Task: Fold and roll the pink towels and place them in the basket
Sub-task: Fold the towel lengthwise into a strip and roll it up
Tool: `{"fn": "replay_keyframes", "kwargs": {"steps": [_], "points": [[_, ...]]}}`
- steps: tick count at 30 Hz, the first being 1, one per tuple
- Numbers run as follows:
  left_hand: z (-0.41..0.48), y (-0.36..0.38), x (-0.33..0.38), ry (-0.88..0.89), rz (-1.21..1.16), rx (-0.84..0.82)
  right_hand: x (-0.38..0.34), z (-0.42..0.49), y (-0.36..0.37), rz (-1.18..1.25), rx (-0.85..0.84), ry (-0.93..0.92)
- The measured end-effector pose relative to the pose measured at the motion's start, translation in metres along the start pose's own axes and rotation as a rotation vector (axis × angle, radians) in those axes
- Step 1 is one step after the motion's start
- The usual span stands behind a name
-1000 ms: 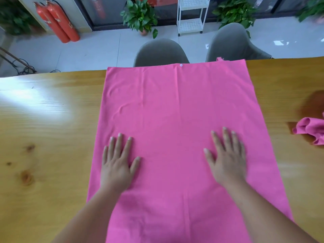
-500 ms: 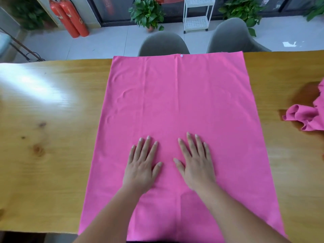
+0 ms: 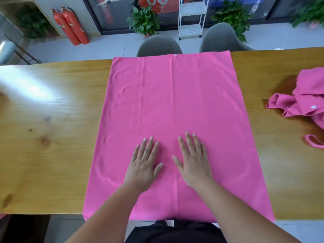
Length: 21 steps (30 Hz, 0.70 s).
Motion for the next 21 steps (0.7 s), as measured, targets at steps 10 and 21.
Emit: {"fn": "replay_keyframes", "kwargs": {"steps": [10,21], "points": [[-0.081,0.018,-0.103,-0.055,0.016,-0.021,0.108,-0.109,0.019,-0.094,-0.013,0.212],[-0.12,0.026,-0.03,-0.063,0.039,-0.119,0.024,-0.145,0.04,-0.05,-0.087,0.158]]}}
Point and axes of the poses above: each hand's wrist, its own z-axis towards the middle knuckle, its own y-axis out of the palm, x = y × z, the point moved 5 cm from there along z, towards the middle knuckle, and after that the axes turned 7 degrees about -y, right-handed, at the moved point
